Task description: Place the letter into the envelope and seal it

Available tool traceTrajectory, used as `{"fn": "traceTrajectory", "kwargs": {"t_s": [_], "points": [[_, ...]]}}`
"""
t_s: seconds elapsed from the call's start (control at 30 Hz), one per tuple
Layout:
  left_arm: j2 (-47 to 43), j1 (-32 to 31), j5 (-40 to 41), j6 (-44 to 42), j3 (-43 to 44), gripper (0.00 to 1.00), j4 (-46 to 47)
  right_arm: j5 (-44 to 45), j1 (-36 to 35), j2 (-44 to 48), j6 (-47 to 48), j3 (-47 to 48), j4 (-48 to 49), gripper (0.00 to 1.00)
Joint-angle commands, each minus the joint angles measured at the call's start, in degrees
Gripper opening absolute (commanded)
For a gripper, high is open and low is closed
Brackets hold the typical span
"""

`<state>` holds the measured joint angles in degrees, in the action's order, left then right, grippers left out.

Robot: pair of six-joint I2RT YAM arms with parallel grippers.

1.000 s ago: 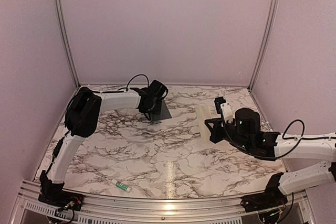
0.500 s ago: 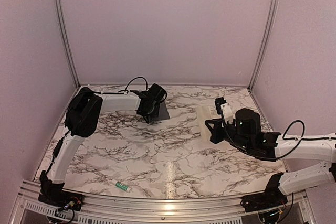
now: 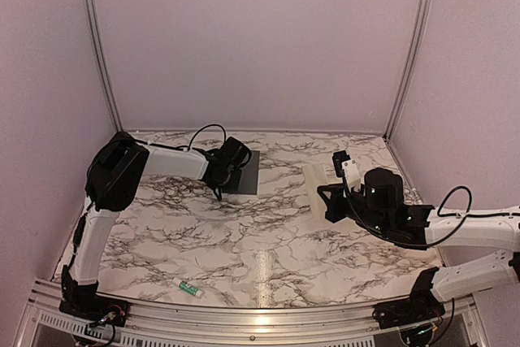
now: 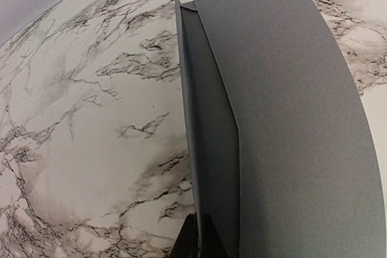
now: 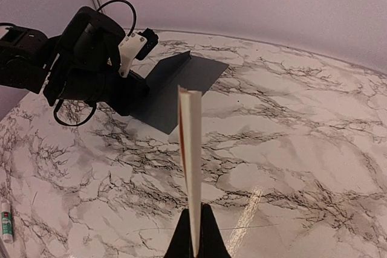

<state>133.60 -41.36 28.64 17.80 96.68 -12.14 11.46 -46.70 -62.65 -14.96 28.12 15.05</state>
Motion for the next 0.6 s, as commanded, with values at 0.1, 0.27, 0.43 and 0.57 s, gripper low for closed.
{"fn": "traceTrajectory", "kwargs": {"t_s": [0.1, 0.27, 0.43, 0.57], "points": [[-10.1, -2.7, -3.2, -6.7, -14.0, 0.0, 14.1, -0.4, 0.4, 0.7, 0.2, 0.6, 1.1, 0.0], [-16.6, -5.3, -13.9, -11.3, -23.1, 0.0, 19.5, -1.6, 0.4, 1.3, 0.1, 0.7, 1.2, 0.0], [-22.1, -9.0, -24.9, -14.8, -29.7, 0.0, 20.5, -6.4, 0.4, 2.7, -0.9, -0.8, 3.6, 0.0], [-24.3, -10.3, -28.3, -15.4, -32.9, 0.0, 19.4, -10.7, 0.4, 4.2, -0.9, -3.1, 7.0, 0.0]]}}
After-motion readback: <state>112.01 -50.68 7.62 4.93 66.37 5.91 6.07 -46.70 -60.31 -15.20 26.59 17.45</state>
